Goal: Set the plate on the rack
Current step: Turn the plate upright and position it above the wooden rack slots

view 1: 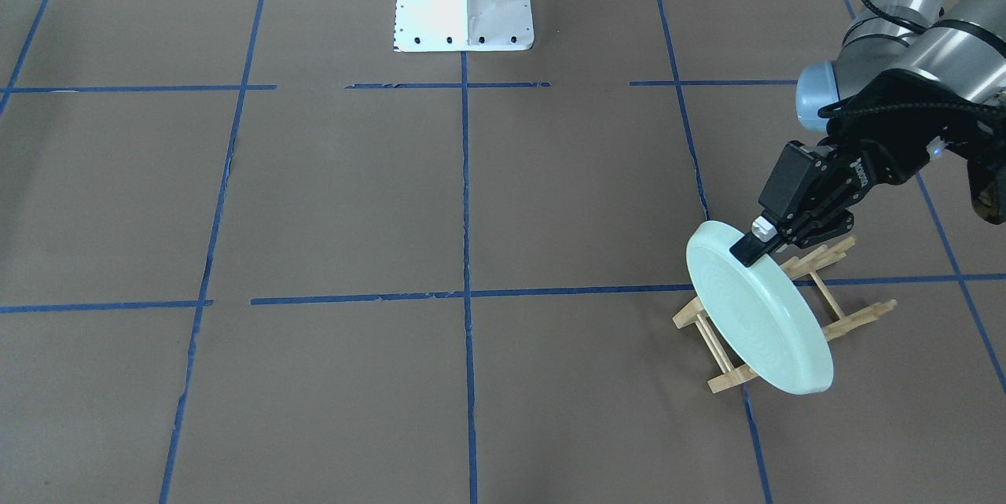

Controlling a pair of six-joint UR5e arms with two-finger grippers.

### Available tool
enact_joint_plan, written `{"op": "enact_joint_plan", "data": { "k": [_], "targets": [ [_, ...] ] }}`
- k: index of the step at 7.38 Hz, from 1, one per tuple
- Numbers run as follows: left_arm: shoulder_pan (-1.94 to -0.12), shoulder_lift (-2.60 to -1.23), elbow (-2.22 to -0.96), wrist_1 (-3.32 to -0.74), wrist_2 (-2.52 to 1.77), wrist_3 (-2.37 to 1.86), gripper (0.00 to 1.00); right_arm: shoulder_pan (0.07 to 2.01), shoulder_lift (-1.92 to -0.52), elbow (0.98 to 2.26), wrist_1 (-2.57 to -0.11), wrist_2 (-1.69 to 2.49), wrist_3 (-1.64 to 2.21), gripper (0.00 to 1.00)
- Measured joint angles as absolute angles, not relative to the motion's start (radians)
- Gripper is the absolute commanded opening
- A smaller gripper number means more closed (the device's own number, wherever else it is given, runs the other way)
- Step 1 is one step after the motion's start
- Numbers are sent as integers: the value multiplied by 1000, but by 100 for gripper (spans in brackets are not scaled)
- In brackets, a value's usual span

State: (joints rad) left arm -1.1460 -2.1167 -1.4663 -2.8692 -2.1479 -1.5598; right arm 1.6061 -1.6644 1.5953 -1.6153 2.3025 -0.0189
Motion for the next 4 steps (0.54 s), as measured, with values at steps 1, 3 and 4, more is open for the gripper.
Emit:
{"op": "enact_joint_plan", "data": {
  "k": [1, 3, 4],
  "targets": [
    [-1166, -2101, -1460, -2870, -2169, -1543, 0, 1606, -1664, 1595, -1615, 2302, -19, 100],
    [-1193, -2074, -1458, -2876, -2210, -1532, 0, 1606, -1664, 1595, -1615, 2303, -19, 100],
    [-1197, -2068, -1461, -2881, -2218, -1538, 0, 1606, -1664, 1595, -1615, 2302, -19, 100]
  ]
}}
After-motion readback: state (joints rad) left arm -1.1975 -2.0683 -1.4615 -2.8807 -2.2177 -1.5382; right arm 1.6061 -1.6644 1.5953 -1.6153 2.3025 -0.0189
